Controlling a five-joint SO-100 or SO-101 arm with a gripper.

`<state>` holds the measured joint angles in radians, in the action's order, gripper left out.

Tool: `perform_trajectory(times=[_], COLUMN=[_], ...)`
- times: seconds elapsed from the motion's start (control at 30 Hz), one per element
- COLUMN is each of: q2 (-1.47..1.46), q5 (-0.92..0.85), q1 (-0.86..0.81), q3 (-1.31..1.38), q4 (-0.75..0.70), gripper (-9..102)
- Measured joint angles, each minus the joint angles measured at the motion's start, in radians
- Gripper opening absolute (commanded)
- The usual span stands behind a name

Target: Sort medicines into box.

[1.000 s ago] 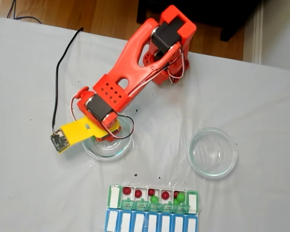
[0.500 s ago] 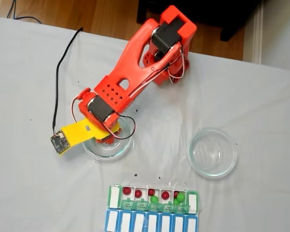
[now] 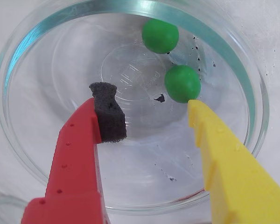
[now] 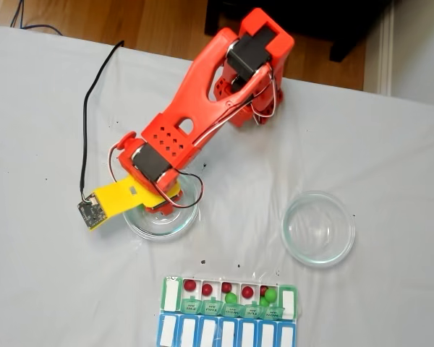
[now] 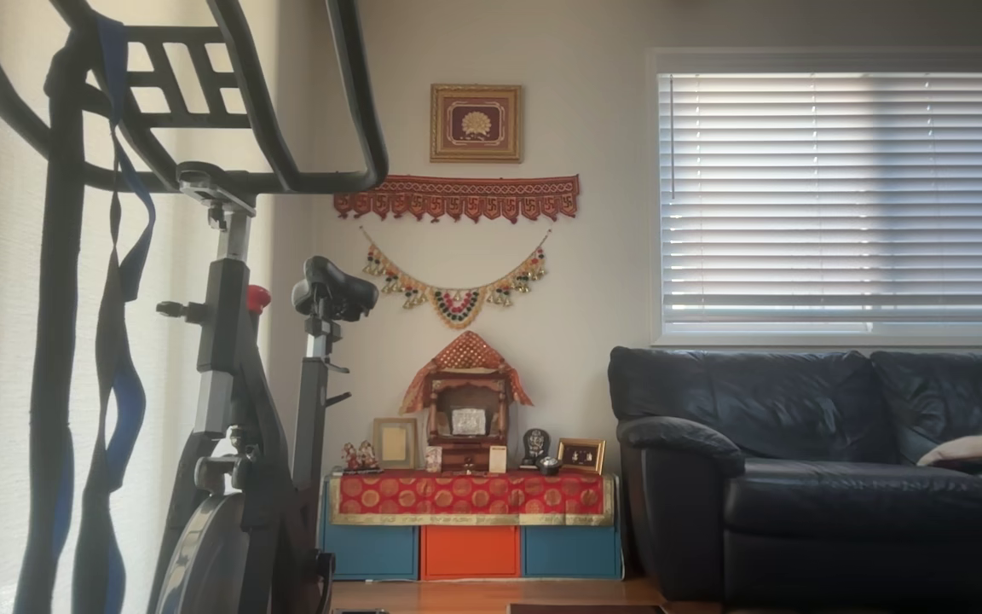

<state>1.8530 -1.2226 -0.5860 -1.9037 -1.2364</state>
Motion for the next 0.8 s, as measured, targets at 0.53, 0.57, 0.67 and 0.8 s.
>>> perform_trajectory(times=[0.53,0.57,0.67,0.8], q2=[0.000,0.000,0.000,-0.005], q5=[0.000,0.000,0.000,0.000], q1=[0.000,0.000,0.000,0.000], q3=[-0.021,-0.025,-0.026,-0.032], q4=[0.040,0.040,0.048,0.052], gripper=[25,25,25,25])
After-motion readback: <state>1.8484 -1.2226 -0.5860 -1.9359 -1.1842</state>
